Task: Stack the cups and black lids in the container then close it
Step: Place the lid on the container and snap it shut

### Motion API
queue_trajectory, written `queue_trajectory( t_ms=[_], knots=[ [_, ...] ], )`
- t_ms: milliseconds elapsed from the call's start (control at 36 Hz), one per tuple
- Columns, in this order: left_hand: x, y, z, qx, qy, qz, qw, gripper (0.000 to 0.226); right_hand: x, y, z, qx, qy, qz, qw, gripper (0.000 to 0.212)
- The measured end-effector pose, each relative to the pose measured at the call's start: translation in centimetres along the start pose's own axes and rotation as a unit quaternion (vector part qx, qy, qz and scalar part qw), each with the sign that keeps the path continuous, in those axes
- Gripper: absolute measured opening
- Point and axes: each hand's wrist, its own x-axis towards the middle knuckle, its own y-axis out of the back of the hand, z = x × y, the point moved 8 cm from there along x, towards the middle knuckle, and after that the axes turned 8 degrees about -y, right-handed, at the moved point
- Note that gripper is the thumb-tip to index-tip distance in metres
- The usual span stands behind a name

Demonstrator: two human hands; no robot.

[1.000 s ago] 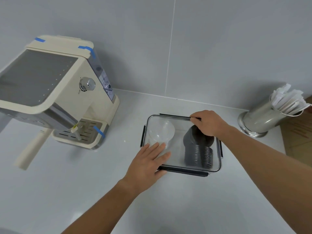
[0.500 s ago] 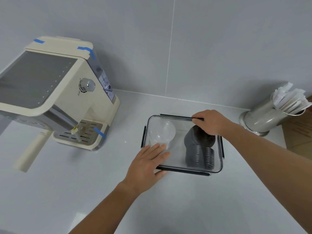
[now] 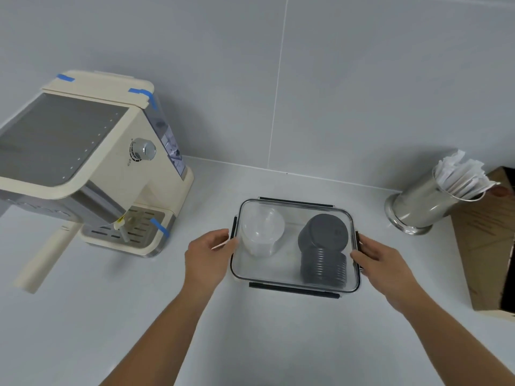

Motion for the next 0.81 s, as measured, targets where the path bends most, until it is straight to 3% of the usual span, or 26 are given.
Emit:
queue_trajectory(
  t_ms=[278,806],
  knots=[
    [0.5,-0.8,0.0,-0.041,0.001,-0.015,0.999,0.025,-0.8,-0.5,1.0,0.148,-0.043,0.02,0.988,0.035],
    [5.8,-0.9,1.0,-0.02,-0.016,-0.029,0.999,0.02,3.0,-1.4,-1.4,0.108,-0.044,0.07,0.991,0.028]
  ],
)
